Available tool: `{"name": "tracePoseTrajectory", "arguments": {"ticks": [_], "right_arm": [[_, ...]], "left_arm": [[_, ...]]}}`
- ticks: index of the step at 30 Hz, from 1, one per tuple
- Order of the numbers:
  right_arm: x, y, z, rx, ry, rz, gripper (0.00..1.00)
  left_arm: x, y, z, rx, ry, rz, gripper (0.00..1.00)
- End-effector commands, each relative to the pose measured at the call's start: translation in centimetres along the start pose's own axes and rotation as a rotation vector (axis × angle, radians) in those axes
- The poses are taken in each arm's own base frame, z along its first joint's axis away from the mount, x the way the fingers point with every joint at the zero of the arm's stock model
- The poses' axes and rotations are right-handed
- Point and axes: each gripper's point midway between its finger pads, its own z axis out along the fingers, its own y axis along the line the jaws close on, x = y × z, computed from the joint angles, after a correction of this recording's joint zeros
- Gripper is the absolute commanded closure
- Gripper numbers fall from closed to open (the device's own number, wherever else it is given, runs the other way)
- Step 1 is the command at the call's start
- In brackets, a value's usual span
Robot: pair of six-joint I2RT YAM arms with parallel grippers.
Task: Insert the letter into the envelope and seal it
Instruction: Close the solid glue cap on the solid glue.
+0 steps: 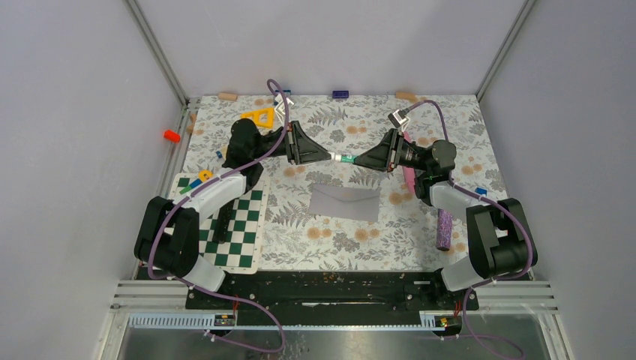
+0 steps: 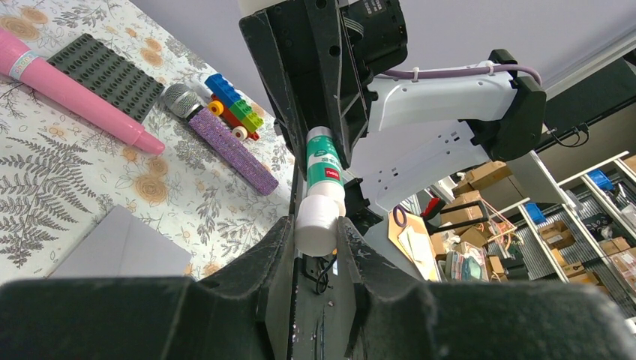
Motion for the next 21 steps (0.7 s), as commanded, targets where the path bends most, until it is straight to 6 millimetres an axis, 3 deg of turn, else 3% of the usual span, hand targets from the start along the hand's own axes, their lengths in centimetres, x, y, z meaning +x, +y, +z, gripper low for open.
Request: {"name": "tracePoseTrajectory", "arguments": {"ticks": [1, 21], "right_arm": [[-0.1, 1.2, 0.4, -0.039, 0.010, -0.074, 0.90], [0.1, -0.1, 0.5, -0.013, 0.021, -0.063, 0.93]], "left_arm": [[-0.2, -1.3, 0.2, 0.045, 0.008, 0.061, 1.00], [0.5, -2.5, 0.8, 0.096, 0.037, 0.060, 1.00]]}}
